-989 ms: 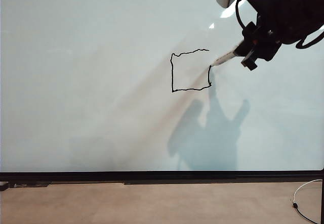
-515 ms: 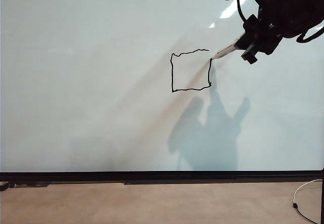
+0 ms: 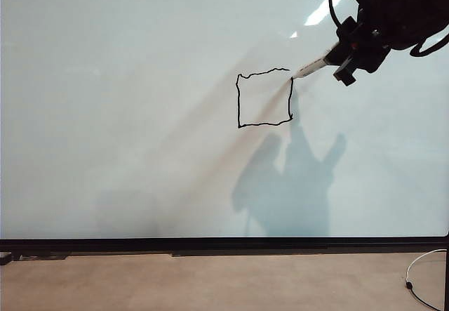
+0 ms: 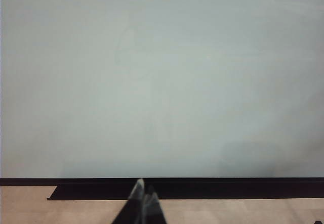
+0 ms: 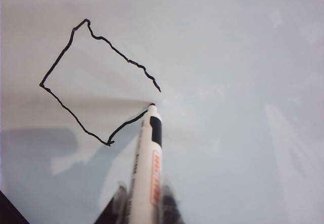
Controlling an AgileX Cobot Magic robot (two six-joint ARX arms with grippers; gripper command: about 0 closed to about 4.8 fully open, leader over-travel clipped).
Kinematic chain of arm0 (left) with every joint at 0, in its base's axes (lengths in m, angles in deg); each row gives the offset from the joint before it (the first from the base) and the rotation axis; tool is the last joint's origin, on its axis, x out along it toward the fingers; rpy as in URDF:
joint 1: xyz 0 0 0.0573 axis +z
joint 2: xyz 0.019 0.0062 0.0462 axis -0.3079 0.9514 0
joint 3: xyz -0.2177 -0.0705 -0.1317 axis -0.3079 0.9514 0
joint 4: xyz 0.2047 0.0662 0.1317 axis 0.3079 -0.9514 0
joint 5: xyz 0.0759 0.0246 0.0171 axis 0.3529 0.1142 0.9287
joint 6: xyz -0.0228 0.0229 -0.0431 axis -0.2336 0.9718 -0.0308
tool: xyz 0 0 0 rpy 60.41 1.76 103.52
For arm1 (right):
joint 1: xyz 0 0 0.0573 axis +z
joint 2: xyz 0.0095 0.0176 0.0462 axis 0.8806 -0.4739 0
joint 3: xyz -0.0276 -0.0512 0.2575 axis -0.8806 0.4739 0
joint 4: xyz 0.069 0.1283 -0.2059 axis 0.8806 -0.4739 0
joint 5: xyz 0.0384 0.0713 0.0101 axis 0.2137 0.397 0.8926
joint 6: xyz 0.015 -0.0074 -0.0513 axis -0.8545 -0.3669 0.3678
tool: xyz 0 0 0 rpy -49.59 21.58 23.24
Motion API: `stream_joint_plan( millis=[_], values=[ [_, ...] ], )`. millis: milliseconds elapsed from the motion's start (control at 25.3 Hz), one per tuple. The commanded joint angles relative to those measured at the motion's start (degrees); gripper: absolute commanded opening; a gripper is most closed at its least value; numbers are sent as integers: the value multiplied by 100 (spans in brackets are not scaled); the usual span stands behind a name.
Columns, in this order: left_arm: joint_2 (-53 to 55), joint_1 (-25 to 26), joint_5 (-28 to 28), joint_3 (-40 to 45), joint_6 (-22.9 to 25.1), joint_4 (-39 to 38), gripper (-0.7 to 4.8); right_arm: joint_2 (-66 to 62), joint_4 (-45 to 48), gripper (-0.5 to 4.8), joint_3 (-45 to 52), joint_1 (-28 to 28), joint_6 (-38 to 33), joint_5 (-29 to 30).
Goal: Pick up the pen on the shelf to the right of the whiteboard and draw a rectangle.
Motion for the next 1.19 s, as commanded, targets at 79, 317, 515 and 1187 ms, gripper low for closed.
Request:
stream_joint_plan(
  millis=[79, 317, 515, 1187],
  values=[
    [2, -2, -22, -15, 26, 46, -4, 98, 293, -5, -37, 9, 31, -35],
    [2, -2, -22, -17, 26, 46, -5, 133, 330, -5, -37, 9, 31, -35],
    [2, -2, -22, -15, 26, 44, -4, 177, 105, -5, 15, 15, 26, 20],
    [2, -2, -22, -17, 26, 46, -5, 1814, 101, -5, 1139, 120, -1327, -39]
  ],
)
